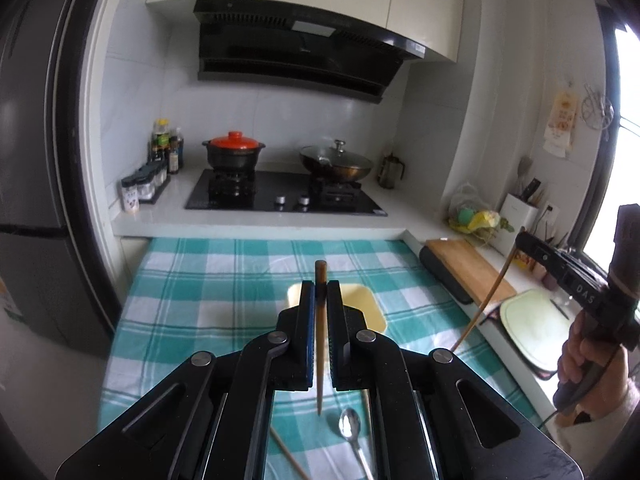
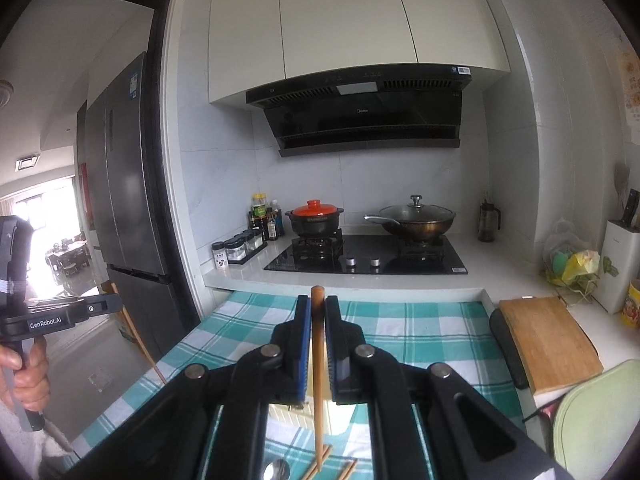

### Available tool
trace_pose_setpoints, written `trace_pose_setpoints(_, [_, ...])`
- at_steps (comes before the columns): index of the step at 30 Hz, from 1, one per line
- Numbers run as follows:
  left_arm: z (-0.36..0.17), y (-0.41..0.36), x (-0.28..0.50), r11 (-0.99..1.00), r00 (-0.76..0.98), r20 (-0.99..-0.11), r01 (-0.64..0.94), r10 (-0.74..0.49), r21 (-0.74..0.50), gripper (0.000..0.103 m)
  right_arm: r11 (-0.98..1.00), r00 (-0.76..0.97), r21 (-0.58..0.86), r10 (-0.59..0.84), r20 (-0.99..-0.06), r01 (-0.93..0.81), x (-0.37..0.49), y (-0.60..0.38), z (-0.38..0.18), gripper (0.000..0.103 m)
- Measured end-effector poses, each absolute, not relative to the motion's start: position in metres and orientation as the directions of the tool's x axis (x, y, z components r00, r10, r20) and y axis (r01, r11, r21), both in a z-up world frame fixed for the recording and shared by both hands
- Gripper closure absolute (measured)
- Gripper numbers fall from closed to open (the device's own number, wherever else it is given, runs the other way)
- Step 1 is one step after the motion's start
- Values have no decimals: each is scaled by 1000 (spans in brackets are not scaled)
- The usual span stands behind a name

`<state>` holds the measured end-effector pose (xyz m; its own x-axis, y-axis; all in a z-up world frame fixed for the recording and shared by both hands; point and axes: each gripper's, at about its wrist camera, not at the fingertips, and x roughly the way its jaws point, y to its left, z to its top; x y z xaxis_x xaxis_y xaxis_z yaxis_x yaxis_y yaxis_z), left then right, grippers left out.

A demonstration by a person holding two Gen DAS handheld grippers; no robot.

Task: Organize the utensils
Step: 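Carry the left chopstick into the cream holder and open while the right gripper drops its chopstick in, then lift both open grippers out of the cream holder and back over the cloth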

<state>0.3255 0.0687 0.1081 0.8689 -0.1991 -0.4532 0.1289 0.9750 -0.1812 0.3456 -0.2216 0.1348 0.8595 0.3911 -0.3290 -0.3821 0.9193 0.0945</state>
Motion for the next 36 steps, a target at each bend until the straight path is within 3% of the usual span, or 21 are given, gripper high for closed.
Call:
trace_pose_setpoints(8, [126,57,402,978,903,-396,98,-166,-186,99,918,872,112,397,-286,-381,420,-194,134,96])
trace_pose_setpoints(11, [111,50,435,979,894,-421,83,-155,-184,99,917,871,103,399,-285,-386,443,-184,114,96])
trace_pose_setpoints(21, [16,37,512,984,762,-632,40,-142,-172,99,915,751,162,397,-528,-370,515,-168,17,96])
trace_pose_setpoints(26, [-13,34,528,988,723,-681,14,-115,-153,98,919,715,177,387,-582,-353,529,-169,-10,94])
trace_pose_setpoints(27, [-16,35,529,988,721,-684,7,-111,-153,88,921,715,173,382,-585,-349,530,-169,-13,93])
trace_pose_setpoints(28, [-17,36,529,987,718,-687,3,-113,-160,66,921,715,172,380,-587,-348,530,-169,-14,87])
trace_pose_setpoints(29, [-18,39,526,986,723,-682,-5,-110,-165,54,922,719,173,380,-583,-347,527,-170,-13,80])
trace_pose_setpoints(30, [-16,42,521,987,735,-671,-14,-100,-162,38,922,728,178,382,-569,-344,522,-173,-11,59])
trace_pose_setpoints(31, [-15,44,515,988,743,-663,-17,-88,-150,34,921,740,184,386,-551,-343,517,-175,-8,47])
trace_pose_setpoints(36, [-9,60,463,995,747,-660,20,-83,-103,27,919,751,154,386,-536,-362,478,-187,0,46])
